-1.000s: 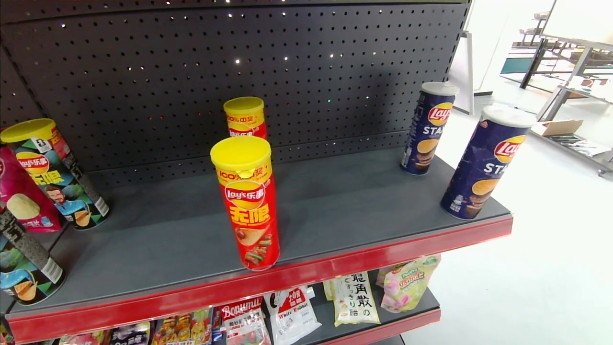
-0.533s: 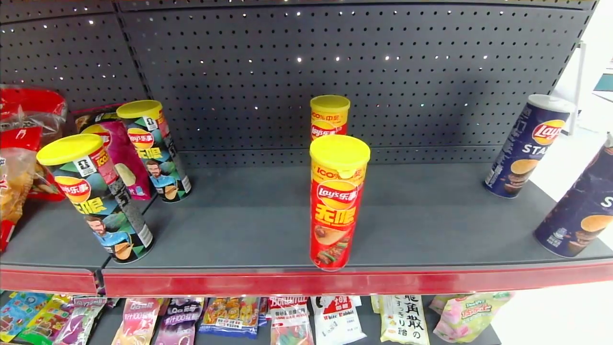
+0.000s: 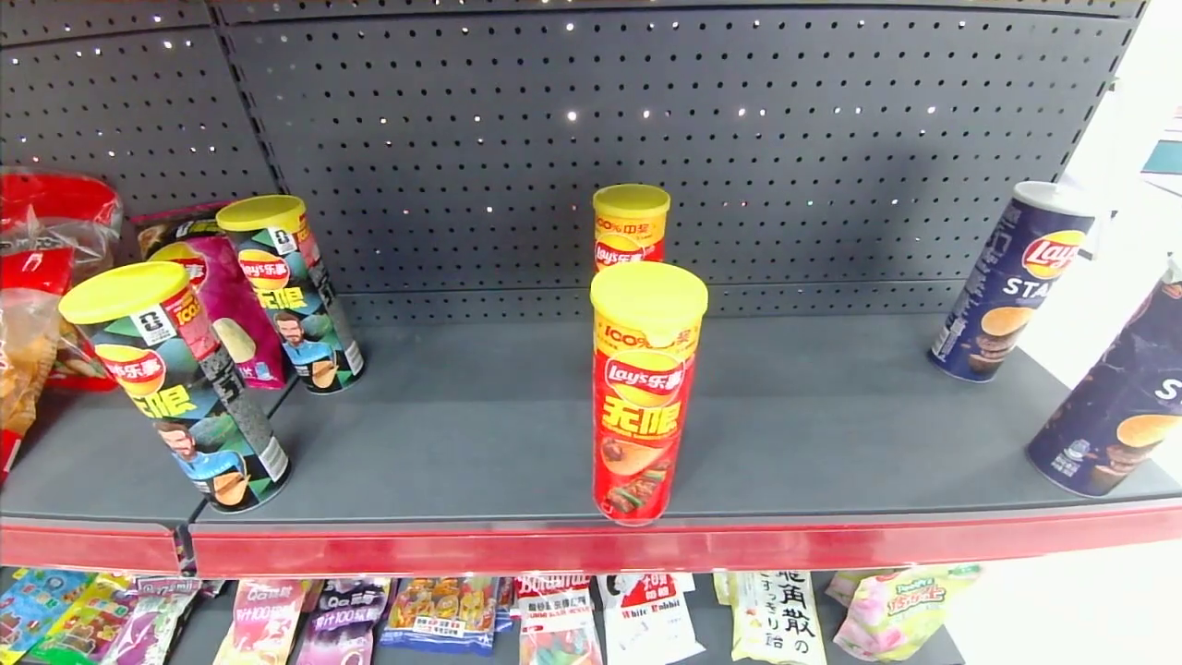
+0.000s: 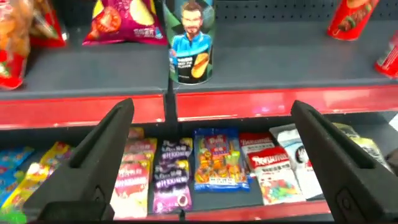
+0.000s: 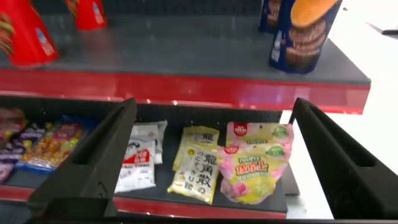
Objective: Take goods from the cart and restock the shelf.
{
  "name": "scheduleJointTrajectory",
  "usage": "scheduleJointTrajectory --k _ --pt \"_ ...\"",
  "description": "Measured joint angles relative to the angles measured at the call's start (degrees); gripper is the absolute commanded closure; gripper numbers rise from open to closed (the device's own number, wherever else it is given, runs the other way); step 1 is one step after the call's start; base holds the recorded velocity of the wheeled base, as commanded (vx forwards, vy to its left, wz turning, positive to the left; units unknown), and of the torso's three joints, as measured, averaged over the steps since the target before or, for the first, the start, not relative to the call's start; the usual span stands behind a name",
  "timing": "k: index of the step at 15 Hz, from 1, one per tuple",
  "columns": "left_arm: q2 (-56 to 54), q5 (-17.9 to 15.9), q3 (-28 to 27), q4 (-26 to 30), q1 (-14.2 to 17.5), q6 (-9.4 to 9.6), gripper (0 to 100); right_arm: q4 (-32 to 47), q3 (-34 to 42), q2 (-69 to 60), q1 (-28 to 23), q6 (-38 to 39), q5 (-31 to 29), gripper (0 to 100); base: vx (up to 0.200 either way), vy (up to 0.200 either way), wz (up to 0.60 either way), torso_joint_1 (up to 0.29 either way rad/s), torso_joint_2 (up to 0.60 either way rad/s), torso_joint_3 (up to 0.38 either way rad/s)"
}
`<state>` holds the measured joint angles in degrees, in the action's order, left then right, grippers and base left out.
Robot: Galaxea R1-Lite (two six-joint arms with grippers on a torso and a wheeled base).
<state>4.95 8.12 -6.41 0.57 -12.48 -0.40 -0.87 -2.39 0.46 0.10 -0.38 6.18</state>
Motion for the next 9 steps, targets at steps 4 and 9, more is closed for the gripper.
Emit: scheduleJointTrajectory --k 4,9 --pt "0.15 3.84 5.95 -2.73 0.99 -0.72 0 -1.16 -14.09 11.58 0.74 2.61 1.61 0 0.000 0.000 0.00 0.000 0.00 0.000" --pt "0.37 15.56 6.25 -2.62 4.61 -2.30 0 -2.00 -28.61 31.54 2.01 -3.39 5.64 0 0.000 0.000 0.00 0.000 0.00 0.000"
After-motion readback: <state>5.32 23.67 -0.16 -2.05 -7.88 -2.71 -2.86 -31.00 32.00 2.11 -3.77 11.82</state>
